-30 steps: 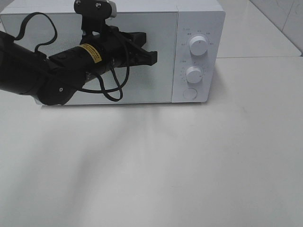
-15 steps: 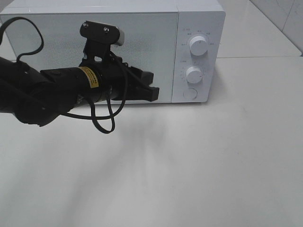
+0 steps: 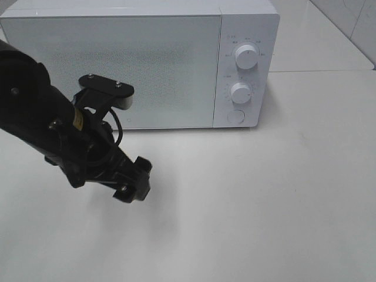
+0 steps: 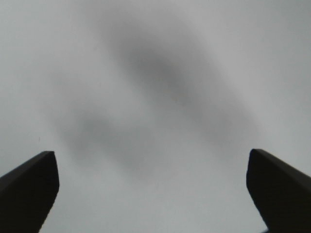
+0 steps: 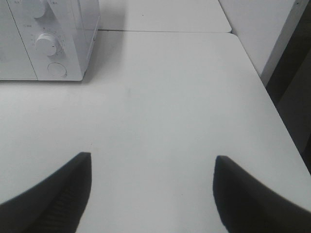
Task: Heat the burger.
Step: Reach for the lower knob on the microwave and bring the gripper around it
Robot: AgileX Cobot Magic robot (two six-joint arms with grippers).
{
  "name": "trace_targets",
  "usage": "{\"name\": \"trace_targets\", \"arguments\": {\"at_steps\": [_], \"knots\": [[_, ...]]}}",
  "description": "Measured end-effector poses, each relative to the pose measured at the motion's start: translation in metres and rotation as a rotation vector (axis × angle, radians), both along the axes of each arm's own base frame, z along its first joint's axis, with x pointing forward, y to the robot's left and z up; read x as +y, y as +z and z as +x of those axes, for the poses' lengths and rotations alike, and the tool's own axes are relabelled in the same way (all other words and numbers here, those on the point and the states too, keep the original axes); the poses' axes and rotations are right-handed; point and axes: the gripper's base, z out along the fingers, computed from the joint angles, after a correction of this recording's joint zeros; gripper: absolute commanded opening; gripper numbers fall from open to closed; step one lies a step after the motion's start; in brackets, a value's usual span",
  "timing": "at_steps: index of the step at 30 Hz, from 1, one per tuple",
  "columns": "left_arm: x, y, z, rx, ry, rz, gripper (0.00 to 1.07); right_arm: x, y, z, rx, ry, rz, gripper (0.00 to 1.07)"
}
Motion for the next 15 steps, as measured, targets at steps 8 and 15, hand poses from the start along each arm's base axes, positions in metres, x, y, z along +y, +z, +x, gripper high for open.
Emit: {"name": "trace_targets", "arguments": {"at_steps": [8,15], "knots": [[0.017,0.018,-0.016,0.173,-0.030,0.159,0.98,0.000,0.000,0.000,0.000,0.000,0.000,0.67],[0.053,0.033,-0.006,0.224,0.061,0.172,0.98,0.000,0.000,0.000,0.000,0.000,0.000,0.67]]}}
